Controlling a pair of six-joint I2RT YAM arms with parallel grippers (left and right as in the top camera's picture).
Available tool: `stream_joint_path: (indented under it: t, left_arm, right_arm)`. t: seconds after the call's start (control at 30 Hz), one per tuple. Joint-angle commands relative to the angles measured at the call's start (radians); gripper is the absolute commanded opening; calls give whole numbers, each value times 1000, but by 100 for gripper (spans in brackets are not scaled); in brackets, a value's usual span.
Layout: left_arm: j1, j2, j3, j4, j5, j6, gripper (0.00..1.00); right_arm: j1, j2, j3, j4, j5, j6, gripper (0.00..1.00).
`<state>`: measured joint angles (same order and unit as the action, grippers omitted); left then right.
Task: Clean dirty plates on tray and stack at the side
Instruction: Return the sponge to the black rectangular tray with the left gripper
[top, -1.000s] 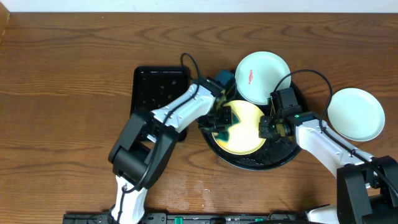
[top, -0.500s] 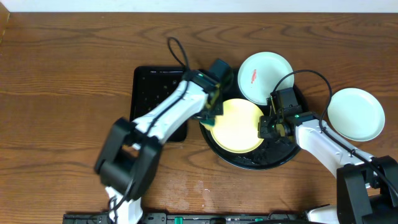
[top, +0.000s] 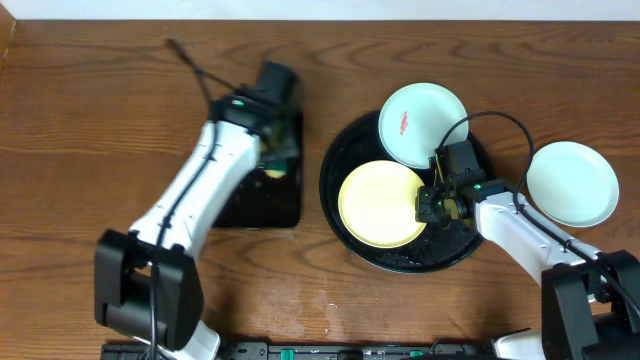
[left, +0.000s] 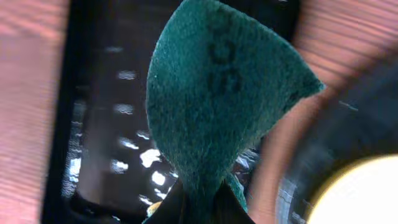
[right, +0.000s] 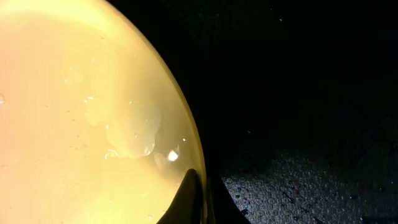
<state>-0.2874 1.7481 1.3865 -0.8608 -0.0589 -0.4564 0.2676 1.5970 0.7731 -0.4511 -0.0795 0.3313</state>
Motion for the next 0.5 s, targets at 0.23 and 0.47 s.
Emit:
stream_joint_path:
  t: [0.23,0.47]
  left_arm:
    - [116,50,-90,57,124,64,52]
    - [116,-84,-26,-7,195,75,64]
  right_arm:
    - [-8,25,-18,15,-35,-93,1]
    - [-8,9,36,5,-76,-127,1]
